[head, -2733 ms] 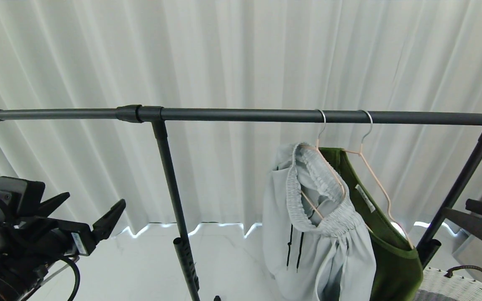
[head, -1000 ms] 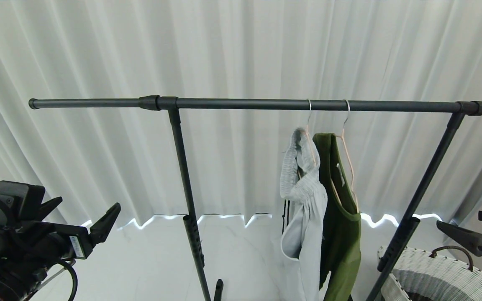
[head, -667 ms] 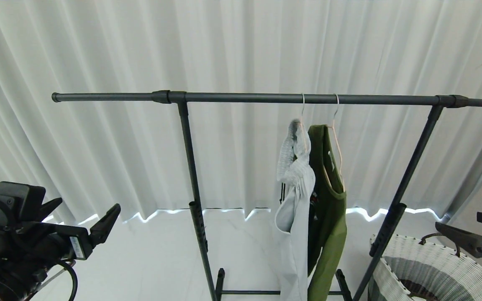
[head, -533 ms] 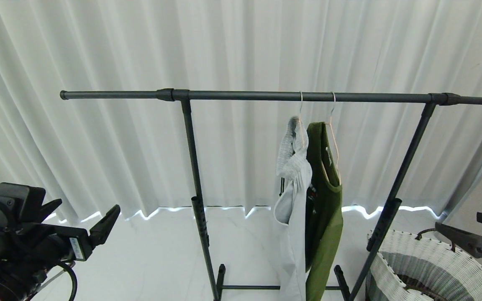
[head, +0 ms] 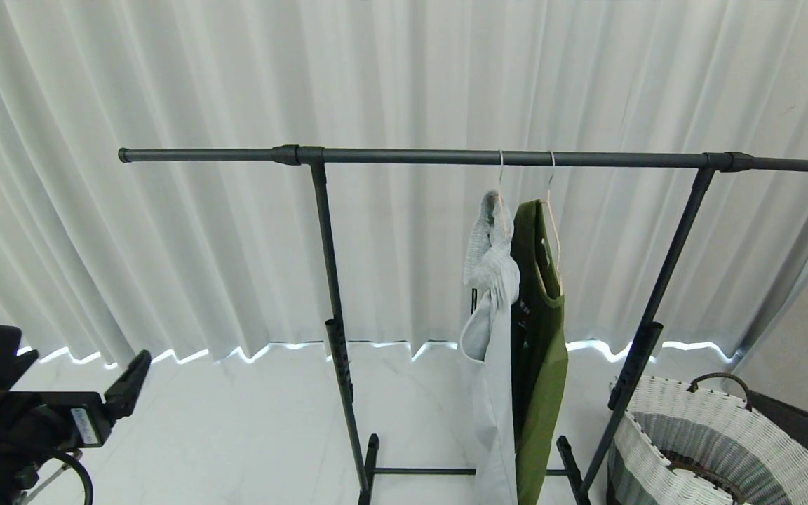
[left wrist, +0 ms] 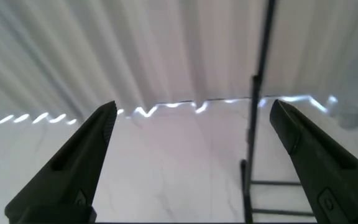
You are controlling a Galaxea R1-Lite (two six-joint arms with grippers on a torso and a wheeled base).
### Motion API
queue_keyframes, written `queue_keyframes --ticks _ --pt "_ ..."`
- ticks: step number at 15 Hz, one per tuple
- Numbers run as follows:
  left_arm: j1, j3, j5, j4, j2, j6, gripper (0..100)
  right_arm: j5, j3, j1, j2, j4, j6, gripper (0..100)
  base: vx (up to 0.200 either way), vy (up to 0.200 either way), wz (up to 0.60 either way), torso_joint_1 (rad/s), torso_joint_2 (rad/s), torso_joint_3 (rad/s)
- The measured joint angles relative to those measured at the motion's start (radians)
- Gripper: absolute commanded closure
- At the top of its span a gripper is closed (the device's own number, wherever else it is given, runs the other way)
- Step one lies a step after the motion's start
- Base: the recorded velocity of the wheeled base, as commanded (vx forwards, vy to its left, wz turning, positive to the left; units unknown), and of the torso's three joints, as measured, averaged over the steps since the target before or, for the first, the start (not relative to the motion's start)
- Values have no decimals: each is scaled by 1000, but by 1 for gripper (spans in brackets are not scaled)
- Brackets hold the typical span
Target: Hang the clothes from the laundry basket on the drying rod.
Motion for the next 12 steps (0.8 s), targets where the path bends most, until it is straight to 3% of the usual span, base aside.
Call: queue_keyframes --ticks 2,4,7,12 --pt "19 2 104 99 -70 -31 0 -1 33 -2 -101 100 9 0 0 0 0 0 0 0" --pt "25 3 135 280 -144 -93 0 -26 68 -5 -200 240 13 0 0 0 0 0 0 0" --pt "30 3 152 488 -254 -171 0 -93 141 -13 -277 261 20 0 0 0 0 0 0 0" --pt "71 3 209 796 -563 -185 0 -180 233 -38 -432 270 34 0 0 0 0 0 0 0"
